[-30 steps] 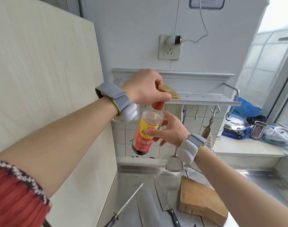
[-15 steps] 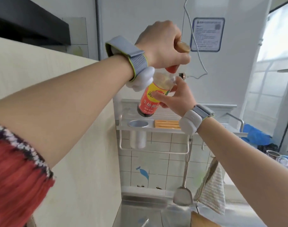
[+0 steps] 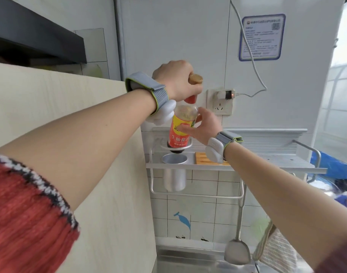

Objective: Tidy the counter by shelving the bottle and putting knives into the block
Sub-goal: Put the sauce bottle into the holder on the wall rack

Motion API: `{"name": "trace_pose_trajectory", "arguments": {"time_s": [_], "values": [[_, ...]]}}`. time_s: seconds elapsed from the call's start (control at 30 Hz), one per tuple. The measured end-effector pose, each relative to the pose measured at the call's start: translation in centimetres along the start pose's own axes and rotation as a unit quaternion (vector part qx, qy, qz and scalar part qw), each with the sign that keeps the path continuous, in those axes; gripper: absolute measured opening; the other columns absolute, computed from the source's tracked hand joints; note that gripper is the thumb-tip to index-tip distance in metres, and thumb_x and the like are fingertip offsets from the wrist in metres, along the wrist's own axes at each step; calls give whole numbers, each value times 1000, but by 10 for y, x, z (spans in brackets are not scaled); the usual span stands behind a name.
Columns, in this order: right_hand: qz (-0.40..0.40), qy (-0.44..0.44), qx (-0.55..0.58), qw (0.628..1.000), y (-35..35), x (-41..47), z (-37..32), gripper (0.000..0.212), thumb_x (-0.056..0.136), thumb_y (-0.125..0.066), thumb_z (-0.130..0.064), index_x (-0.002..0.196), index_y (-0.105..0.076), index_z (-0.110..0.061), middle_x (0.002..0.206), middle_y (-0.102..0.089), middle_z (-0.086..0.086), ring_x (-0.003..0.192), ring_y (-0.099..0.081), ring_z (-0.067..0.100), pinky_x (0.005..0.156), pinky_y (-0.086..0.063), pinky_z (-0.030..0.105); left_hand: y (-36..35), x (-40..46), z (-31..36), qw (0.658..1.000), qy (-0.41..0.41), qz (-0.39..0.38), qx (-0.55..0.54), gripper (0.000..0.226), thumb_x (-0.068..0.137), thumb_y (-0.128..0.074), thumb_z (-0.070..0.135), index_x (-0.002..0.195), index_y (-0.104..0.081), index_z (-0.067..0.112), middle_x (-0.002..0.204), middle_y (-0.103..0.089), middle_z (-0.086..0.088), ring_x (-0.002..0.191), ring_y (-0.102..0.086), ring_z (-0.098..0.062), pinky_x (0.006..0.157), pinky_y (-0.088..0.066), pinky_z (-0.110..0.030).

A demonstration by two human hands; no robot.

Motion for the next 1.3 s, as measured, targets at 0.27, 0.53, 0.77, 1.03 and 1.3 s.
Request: {"name": "trace_pose_trajectory", "arguments": {"time_s": [0.27,0.53,0.77,1.03,1.3], "values": [[-33,-42,27,998,-25,11,24,60,67,-79,-37,110,-46,-13,90,-61,1,81,-61,18,65,-50,30,-48,18,-50,994,100,-23,-20,36,74,-60,43,57,-46,14,60,-47,-2,71,-52,-33,54,-31,-29],[-54,-44,-34,997,-41,10,41,46,72,-67,-56,102,-67,-22,106,-66,0,108,-55,23,92,-47,40,-85,9,-75,986,152,-60,-18,39,76,-60,46,58,-47,14,59,-47,-3,72,-52,-33,47,-27,-27],[-54,-59,-86,993,-49,8,49,42,76,-60,-53,108,-65,-27,120,-54,2,124,-37,24,92,-27,40,-109,0,-85,979,181,-93,-29,40,77,-59,44,56,-44,13,58,-45,-4,60,-46,-27,47,-27,-27],[-62,-58,-99,991,-55,7,53,31,76,-60,-48,96,-71,-27,107,-47,0,118,-36,24,84,-23,36,-133,-10,-91,975,185,-123,-24,44,75,-61,45,52,-39,14,53,-42,-4,55,-42,-26,48,-27,-27],[-53,-60,-97,992,-53,4,56,26,78,-58,-47,94,-70,-30,102,-44,-3,117,-37,25,86,-25,37,-135,-14,-97,969,203,-135,-35,39,75,-59,48,62,-53,12,62,-55,-5,61,-50,-27,50,-32,-27]]}}
Point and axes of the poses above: each hand's wrist, its own x-axis towards the middle knuckle, its own y-axis out of the back of the hand, z = x × y, the point moved 8 cm from there along x, towards the middle knuckle
